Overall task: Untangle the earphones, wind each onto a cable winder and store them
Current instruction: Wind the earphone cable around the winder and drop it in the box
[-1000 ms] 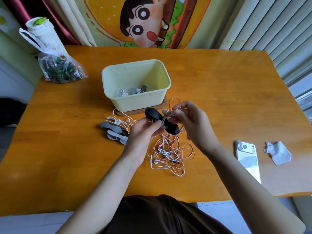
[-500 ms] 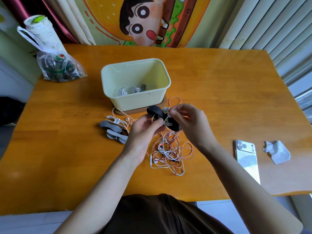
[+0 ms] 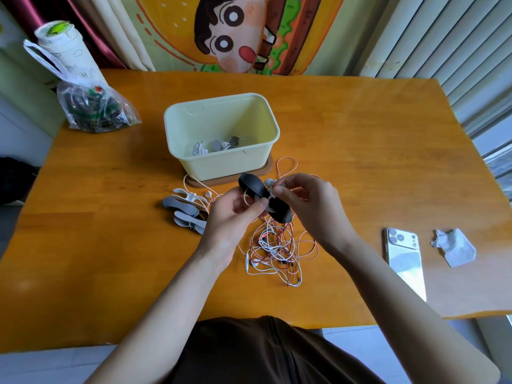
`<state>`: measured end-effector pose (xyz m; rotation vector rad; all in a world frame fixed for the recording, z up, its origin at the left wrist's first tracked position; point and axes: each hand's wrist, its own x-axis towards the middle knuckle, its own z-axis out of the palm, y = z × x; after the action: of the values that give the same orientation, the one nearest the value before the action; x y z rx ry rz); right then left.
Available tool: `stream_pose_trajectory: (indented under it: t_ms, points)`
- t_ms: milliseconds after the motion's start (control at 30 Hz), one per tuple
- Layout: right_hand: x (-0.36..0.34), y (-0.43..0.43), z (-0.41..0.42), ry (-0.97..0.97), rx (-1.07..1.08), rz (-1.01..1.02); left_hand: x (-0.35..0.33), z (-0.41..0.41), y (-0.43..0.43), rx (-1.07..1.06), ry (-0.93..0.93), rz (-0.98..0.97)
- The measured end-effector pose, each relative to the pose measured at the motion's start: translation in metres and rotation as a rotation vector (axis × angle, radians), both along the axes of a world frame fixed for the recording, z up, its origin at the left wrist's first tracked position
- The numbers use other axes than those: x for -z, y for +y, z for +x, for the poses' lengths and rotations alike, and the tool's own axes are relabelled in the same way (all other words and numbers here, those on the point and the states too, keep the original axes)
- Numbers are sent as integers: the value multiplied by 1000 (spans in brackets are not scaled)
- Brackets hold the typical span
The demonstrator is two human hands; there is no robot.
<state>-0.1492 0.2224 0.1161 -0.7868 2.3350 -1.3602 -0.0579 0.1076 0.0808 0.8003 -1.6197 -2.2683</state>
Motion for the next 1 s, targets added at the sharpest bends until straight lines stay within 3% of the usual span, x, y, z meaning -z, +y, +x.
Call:
stream_pose_trajectory:
  t_ms: [133, 400, 633, 1000]
  points:
    - [2, 0, 0, -4, -16, 7, 1, 0, -1, 5, -2, -43]
    - [6, 0, 2, -27, 21, -53, 2, 2, 0, -8, 41, 65]
    - [9, 0, -3, -153, 43, -74, 1, 2, 1, -8, 38, -67]
    - [4, -1, 6, 55, 55, -42, -1, 1, 2, -13, 81, -31]
